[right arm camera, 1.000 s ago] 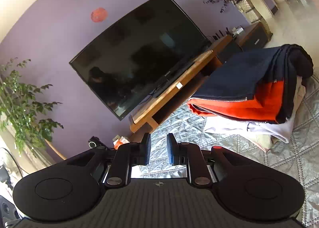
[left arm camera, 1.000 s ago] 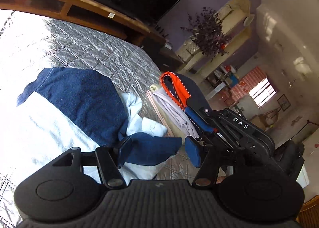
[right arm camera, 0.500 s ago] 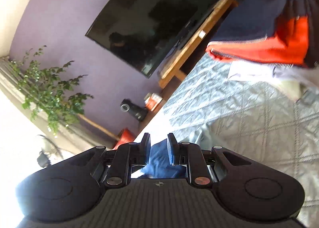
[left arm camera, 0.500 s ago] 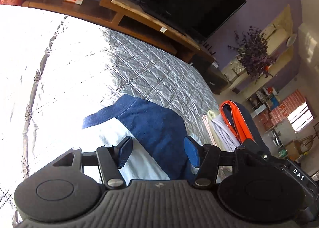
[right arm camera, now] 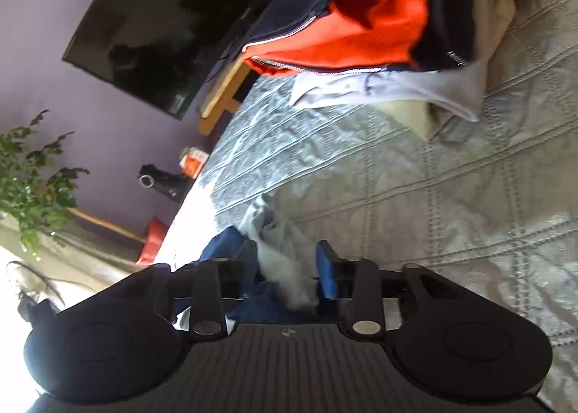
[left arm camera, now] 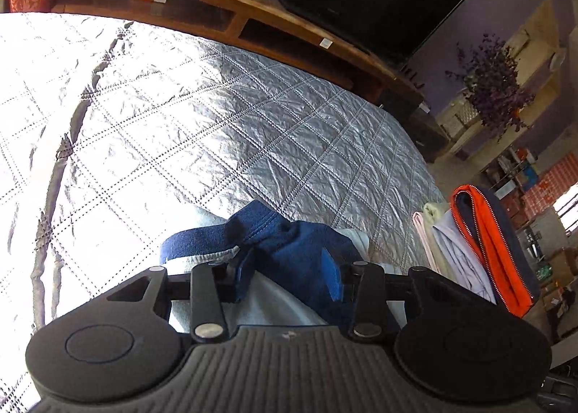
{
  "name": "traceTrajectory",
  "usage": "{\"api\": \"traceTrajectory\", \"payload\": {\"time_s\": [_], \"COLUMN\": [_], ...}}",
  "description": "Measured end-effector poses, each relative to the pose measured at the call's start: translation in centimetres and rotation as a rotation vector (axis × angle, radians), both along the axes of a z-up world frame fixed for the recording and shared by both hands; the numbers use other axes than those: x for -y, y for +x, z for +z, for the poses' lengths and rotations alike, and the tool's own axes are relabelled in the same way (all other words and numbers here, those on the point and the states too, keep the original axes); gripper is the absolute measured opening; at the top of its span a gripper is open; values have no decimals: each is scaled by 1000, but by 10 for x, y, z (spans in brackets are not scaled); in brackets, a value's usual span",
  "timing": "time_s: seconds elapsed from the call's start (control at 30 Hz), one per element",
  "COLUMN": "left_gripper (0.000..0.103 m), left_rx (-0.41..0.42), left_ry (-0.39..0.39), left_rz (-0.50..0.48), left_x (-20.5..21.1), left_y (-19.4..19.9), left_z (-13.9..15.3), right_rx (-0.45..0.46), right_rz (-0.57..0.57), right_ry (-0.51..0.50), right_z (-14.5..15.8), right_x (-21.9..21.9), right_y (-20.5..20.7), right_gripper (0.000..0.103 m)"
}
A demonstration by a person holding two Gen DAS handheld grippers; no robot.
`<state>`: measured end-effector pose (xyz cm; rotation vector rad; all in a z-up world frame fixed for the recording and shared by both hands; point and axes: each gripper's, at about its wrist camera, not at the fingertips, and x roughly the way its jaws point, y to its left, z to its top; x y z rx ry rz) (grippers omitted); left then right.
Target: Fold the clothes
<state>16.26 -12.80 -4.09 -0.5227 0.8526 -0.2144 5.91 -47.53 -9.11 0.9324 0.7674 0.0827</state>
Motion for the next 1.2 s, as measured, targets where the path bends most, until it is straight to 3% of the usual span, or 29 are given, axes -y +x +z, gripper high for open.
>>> {"api": "traceTrajectory", "payload": {"time_s": [0.1, 0.17, 0.33, 0.43, 0.57, 0.67, 0.73, 0.77, 0.8, 0.83, 1.07, 1.13, 1.2], "left_gripper": [30, 35, 42, 50, 50, 49, 50, 49, 49, 49, 51, 51, 51], "left_rx": [-11, 3, 91, 91, 22, -90, -100, -100, -101, -102, -103, -104, -101], "left_ry": [-11, 17, 23, 82, 143, 127, 140, 148, 156, 163, 201, 197, 202], "left_rz": [47, 62, 70, 16, -10, 9, 8, 6, 4, 3, -15, -20, -29], "left_x": [-8, -11, -24, -24, -25, -33, -33, -32, -31, -31, -27, -28, -29], "left_y": [-7, -16, -59, -75, -80, -75, -74, -73, -72, -72, -65, -64, -63], "left_z": [5, 12, 38, 41, 28, 4, 0, -1, -2, -3, -7, -7, -6], "right_rx": [-1, 11, -82, -156, -140, -112, -93, -90, -92, -92, -32, -4, 25], "right_rz": [-10, -27, -84, -80, -41, -16, 30, 56, 78, 98, 162, 183, 204], "right_ry": [78, 101, 315, 357, 296, 271, 232, 233, 249, 237, 93, 49, 5], "right_z": [-5, -3, -13, -19, -17, -14, -10, -11, -13, -13, -1, 2, 6], "right_x": [8, 12, 25, 20, 5, -4, -11, -16, -21, -26, -39, -40, -41], "right_y": [-7, -14, -51, -57, -50, -43, -34, -28, -22, -16, 11, 17, 23], "right_gripper": [60, 64, 74, 79, 81, 94, 100, 95, 83, 80, 80, 75, 65]}}
